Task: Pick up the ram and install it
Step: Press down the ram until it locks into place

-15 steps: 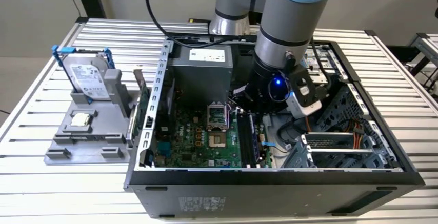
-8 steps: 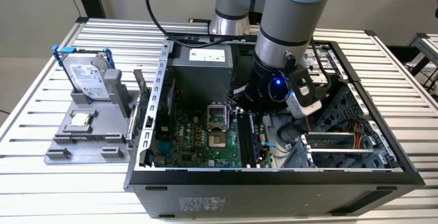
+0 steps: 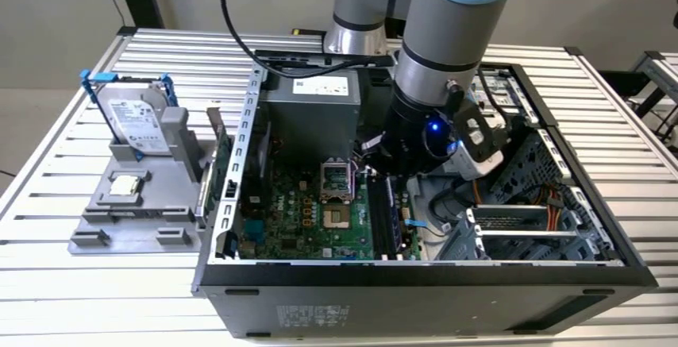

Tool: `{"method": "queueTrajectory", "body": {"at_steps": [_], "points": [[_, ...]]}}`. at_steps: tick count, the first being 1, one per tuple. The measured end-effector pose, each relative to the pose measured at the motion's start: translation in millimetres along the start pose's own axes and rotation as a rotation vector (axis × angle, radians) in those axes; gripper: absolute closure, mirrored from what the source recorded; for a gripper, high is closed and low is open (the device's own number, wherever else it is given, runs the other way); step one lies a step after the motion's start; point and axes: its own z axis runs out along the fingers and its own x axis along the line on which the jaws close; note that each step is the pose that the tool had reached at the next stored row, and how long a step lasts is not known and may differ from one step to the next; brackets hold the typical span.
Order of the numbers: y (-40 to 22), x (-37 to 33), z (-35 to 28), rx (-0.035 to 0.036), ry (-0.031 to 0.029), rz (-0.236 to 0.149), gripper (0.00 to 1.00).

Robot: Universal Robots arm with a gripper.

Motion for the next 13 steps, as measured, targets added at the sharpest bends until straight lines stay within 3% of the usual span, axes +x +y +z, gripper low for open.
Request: {"method": "queueTrajectory", "body": {"at_steps": [13], "points": [[0.0, 0.0, 0.0, -0.0050, -0.0001, -0.233, 1.00]]}}
